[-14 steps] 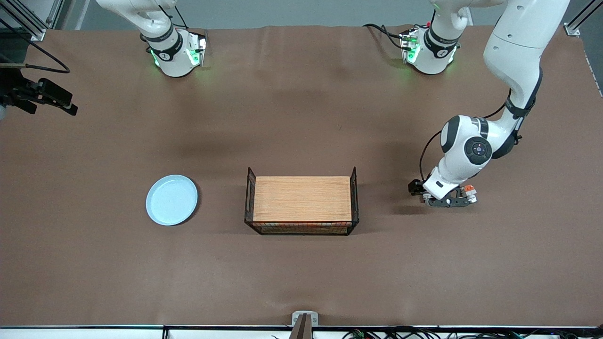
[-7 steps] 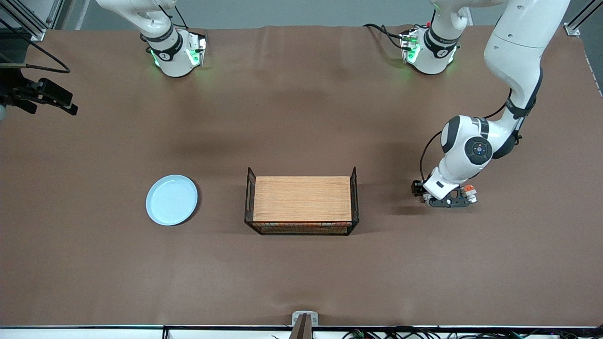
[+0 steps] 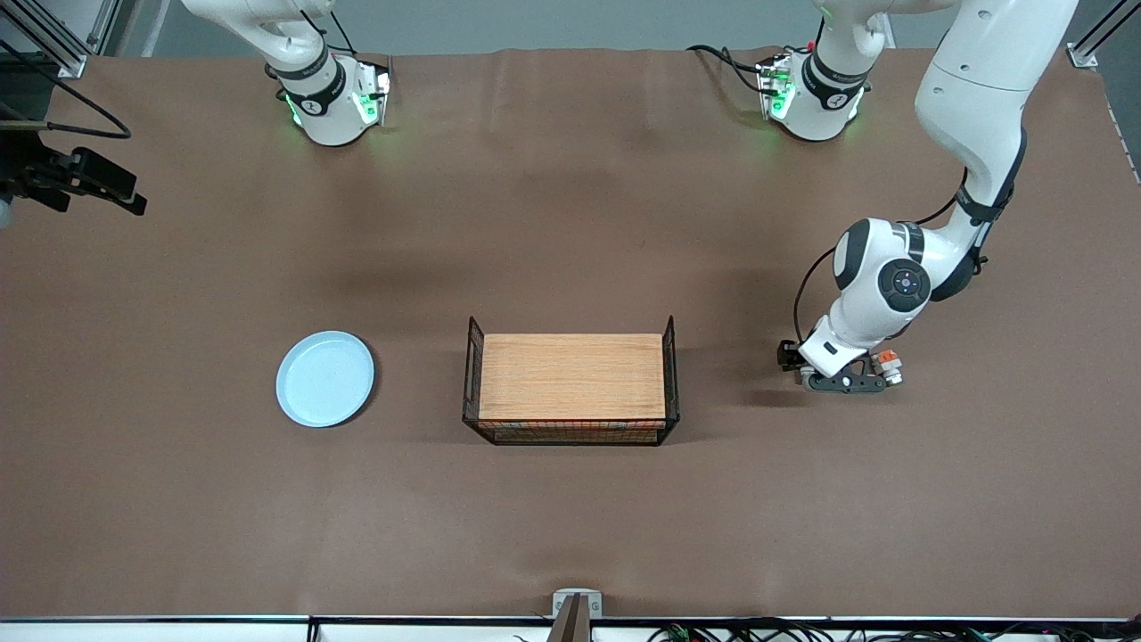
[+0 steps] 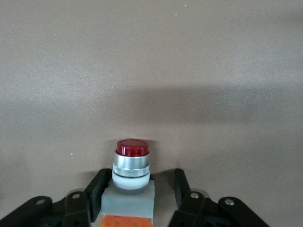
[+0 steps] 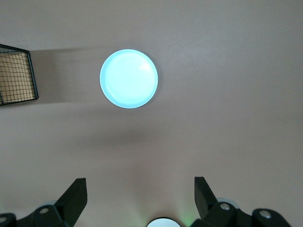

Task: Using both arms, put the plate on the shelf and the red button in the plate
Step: 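Lift the button with the left gripper while the right gripper reaches the plate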

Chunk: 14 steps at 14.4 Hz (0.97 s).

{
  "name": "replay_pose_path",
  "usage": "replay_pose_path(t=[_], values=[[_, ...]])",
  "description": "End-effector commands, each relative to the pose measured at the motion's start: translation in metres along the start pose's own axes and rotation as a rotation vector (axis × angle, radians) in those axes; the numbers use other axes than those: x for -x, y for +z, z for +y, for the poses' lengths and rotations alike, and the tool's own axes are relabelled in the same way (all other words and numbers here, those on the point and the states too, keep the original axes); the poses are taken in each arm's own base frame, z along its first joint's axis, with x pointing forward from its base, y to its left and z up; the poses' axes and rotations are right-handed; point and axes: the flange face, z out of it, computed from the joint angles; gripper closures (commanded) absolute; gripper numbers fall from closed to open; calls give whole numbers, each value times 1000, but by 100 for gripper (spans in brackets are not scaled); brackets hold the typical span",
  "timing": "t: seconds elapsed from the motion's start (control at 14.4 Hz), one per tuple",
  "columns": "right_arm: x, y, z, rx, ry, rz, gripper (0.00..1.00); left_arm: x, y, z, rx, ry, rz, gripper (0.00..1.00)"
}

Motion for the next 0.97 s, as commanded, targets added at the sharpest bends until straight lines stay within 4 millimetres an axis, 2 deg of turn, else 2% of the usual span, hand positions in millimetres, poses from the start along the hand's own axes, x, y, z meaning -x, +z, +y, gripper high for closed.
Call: replay_pose_path(t=[0.0,0.07,0.21,0.35,0.42,0.49,0.7,0.9], values=[[-18,18,0,-1,-4,-24,0,3,1,-2,-11,22,-15,45],[-31,37,1,-3,0,-54,0,3,0,-2,-11,21,-17,52],[-43,55,10,-4,19,-87,0,3,-1,-3,-13,19,-20,61],[-60,90,23,-4,41,-151,0,1,-10,-3,-17,10,-21,70],[-63,92,32,-5,50,-148,0,-2,-19,-5,-23,8,-26,72],[-65,95,32,-3,46,-144,0,-5,-28,-9,-28,5,-29,72],[-79,126,30,-2,43,-126,0,-20,-72,-17,-39,-7,-3,73],[-83,182,31,-5,51,-88,0,-45,-120,-15,-44,-29,12,73]])
